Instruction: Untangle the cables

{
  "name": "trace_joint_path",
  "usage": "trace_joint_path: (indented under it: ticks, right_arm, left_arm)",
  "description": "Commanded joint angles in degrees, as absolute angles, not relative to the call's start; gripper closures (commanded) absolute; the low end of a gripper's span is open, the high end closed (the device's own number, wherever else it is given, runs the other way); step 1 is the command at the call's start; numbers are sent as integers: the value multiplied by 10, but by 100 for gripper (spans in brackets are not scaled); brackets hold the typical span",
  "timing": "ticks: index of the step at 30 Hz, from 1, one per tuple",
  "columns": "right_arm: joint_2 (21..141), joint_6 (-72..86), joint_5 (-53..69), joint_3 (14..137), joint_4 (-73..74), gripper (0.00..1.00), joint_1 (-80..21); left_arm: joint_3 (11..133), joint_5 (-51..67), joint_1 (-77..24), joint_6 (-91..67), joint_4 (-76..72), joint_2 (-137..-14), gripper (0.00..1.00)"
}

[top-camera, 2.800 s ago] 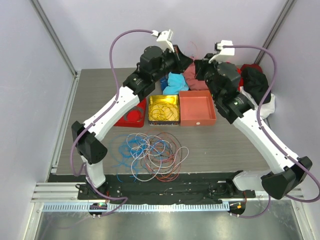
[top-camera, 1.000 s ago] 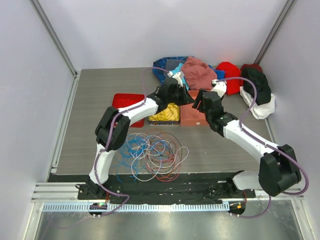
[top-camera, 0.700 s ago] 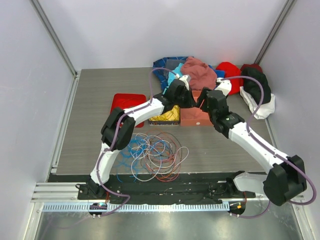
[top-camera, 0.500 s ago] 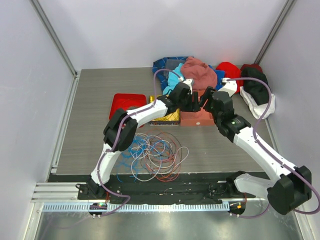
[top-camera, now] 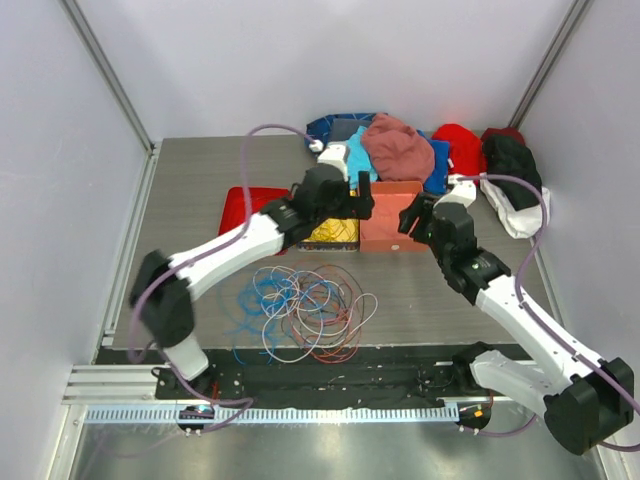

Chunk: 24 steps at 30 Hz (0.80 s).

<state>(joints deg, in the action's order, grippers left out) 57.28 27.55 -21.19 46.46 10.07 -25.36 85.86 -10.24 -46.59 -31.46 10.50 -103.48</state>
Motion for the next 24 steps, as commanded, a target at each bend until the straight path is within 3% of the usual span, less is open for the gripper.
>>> trace_joint_path:
  ticks: [1,7,14,24]
  right_arm:
    - [548,302,-139,386,76,36,-255]
    - [529,303,-11,305,23,40,-290]
    - [596,287,-75,335,26,42,-451]
    - [613,344,-120,296,15,46,-551]
  left_arm:
    - [771,-213,-492,-313,79,-869,0]
    - [581,-200,-535,-374,76,-692,0]
    - [355,-318,-630,-479,78,-529,0]
    - [315,-352,-646,-545,195,-431,0]
